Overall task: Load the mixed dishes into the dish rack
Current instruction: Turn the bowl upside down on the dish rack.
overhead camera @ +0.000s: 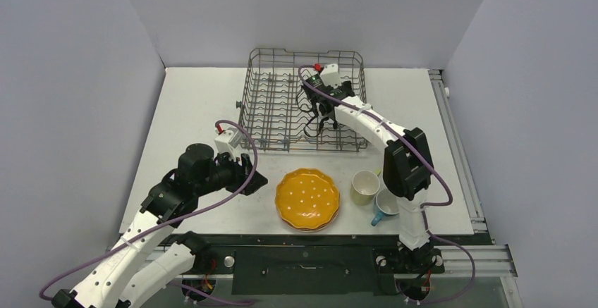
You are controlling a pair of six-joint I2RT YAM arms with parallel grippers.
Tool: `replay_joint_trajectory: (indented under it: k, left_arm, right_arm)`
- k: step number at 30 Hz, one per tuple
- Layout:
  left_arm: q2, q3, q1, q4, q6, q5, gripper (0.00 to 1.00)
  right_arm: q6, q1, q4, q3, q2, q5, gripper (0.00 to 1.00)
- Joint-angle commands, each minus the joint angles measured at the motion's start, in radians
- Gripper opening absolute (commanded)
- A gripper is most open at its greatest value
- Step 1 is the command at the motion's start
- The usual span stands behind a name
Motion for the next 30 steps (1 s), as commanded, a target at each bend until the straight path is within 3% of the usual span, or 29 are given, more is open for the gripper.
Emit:
replay_joint_trajectory:
  k: [1, 14, 30]
  left_arm:
    - [-0.008, 0.001, 0.004, 0.022, 0.018, 0.006, 0.49]
    - [-0.017, 0.001, 0.007, 0.012, 0.016, -0.019, 0.49]
    - [-0.020, 0.001, 0.010, 0.009, 0.015, -0.032, 0.49]
  right_arm:
    - [-0.064, -0.015, -0.030, 0.090, 0.039, 0.121, 0.00]
    - [-0.139, -0.033, -0.087, 0.234, 0.204, 0.175, 0.00]
    - [-0.141, -0.033, -0.114, 0.254, 0.293, 0.156, 0.00]
